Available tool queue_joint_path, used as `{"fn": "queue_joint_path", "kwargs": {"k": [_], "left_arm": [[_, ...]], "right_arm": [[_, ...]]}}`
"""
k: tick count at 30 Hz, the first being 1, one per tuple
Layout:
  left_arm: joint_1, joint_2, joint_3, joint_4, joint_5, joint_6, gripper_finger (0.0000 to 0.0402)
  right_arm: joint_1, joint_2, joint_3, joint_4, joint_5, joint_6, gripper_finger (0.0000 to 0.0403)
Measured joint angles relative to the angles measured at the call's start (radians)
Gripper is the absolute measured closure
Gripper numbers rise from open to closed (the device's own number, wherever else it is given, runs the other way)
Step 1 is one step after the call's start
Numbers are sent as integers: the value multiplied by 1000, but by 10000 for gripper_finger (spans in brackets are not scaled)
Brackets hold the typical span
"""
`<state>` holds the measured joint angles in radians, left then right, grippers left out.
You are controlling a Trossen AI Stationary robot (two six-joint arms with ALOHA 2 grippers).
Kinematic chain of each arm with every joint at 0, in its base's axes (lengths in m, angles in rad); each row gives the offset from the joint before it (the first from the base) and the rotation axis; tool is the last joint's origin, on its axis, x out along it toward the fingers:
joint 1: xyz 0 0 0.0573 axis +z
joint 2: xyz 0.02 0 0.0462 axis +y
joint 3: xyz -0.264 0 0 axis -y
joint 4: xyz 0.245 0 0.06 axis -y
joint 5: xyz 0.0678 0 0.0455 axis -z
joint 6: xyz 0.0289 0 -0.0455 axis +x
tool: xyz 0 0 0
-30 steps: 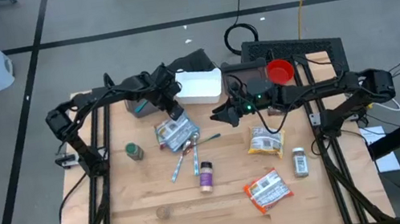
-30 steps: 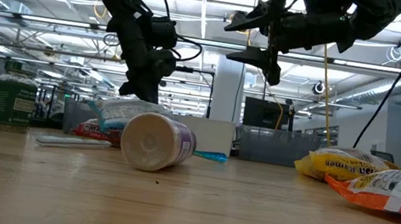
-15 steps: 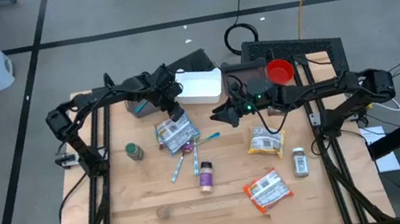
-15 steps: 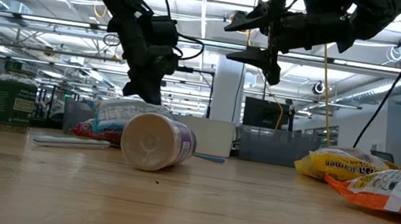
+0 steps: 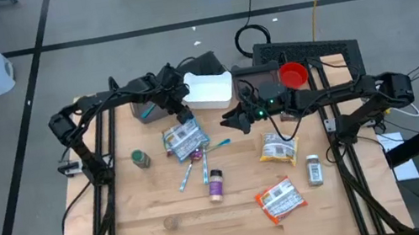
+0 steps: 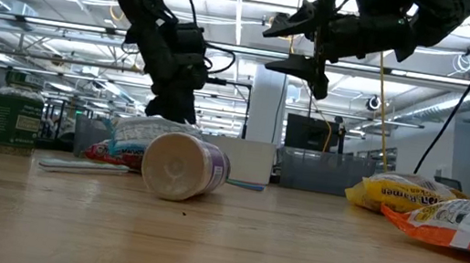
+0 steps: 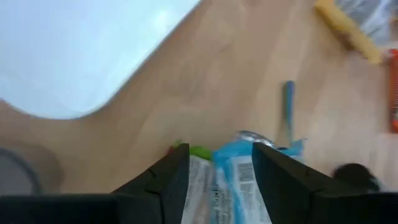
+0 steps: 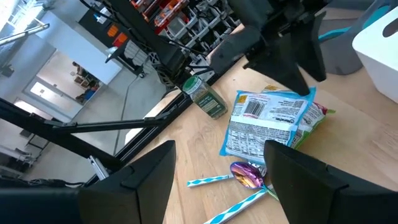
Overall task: Pick & Place Food Item
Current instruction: Put the blue noodle pack into the right black bin
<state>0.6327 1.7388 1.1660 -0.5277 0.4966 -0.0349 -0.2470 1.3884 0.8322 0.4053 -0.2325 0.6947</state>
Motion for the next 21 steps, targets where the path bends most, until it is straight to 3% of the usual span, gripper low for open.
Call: {"fn": "queue_joint_path", "kwargs": {"k": [12, 16, 21], "left_arm": [[1, 43, 0, -7, 34, 6, 241], [0, 51, 0, -11, 29, 14, 284], [1, 45, 0, 3, 2, 17, 373]], "right_arm": [[0, 0, -55, 13, 4, 50, 165], [0, 0, -72, 50, 4, 53, 165], [0, 0, -80, 61, 4, 78, 165]]}}
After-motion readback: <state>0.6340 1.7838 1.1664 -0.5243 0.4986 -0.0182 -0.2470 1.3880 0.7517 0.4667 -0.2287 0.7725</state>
